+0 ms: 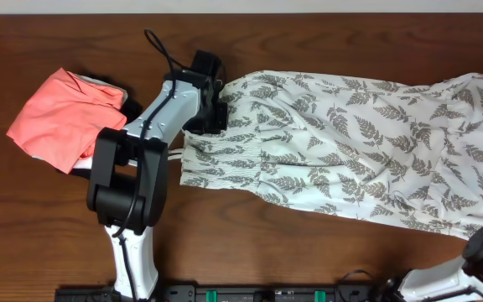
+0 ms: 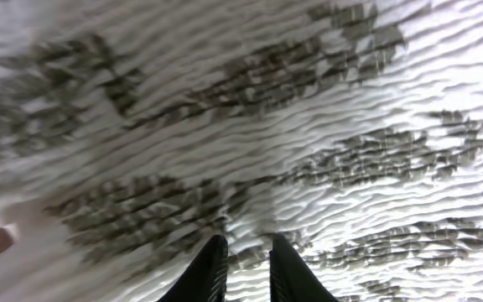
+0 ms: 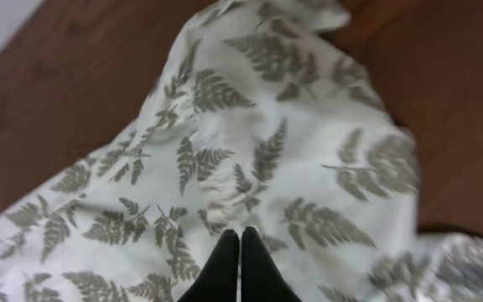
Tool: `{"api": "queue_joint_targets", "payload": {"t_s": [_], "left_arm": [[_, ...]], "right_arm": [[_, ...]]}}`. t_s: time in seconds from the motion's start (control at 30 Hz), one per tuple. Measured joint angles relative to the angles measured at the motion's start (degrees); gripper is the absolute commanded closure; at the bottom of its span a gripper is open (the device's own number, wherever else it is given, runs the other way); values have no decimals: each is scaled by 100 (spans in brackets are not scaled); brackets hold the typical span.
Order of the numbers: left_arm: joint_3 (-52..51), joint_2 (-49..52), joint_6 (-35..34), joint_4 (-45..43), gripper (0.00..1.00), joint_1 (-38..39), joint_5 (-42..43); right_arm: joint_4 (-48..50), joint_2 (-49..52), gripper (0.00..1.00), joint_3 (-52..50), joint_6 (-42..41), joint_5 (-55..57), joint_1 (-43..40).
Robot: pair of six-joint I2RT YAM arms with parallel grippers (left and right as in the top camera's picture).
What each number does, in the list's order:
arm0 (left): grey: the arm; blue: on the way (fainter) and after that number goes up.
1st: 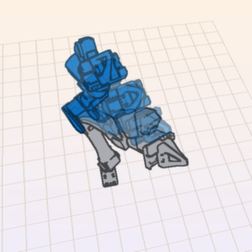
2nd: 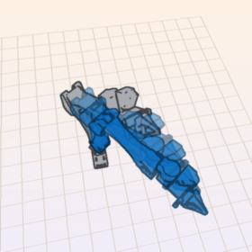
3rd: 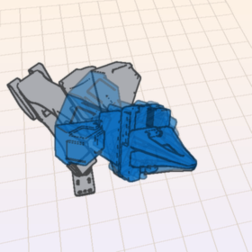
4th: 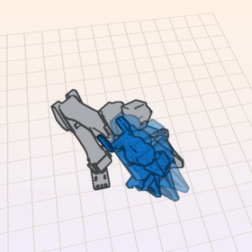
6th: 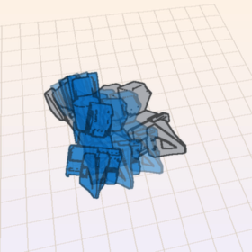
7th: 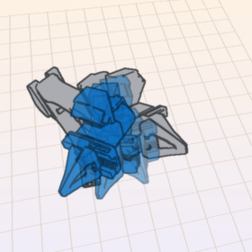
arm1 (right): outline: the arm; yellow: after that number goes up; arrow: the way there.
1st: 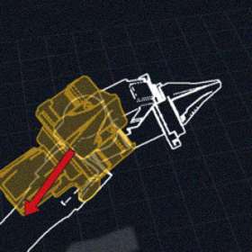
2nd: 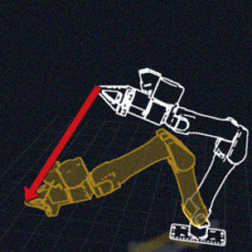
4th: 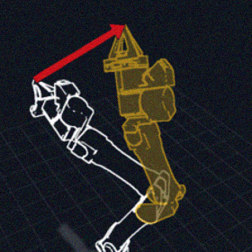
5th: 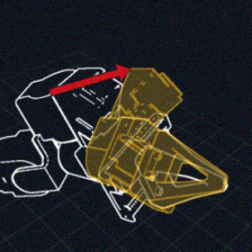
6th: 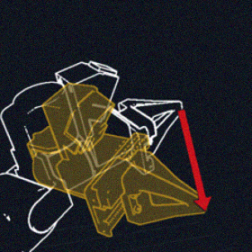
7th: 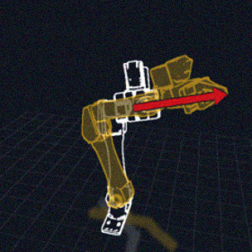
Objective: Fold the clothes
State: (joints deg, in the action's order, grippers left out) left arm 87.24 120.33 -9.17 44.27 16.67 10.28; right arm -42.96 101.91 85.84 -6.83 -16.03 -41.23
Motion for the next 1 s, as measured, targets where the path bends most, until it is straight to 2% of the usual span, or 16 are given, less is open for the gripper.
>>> {"api": "queue_joint_targets", "payload": {"t_s": [0.37,0.6,1.0], "left_arm": [[-258,0,48,-297,81,7,-24],[-326,24,61,-494,81,-63,-476],[-146,205,59,-555,81,-575,-168]], "right_arm": [[411,1029,96,-20,129,186,372],[562,1250,95,-20,142,282,382],[686,1311,95,-20,144,457,382]]}}
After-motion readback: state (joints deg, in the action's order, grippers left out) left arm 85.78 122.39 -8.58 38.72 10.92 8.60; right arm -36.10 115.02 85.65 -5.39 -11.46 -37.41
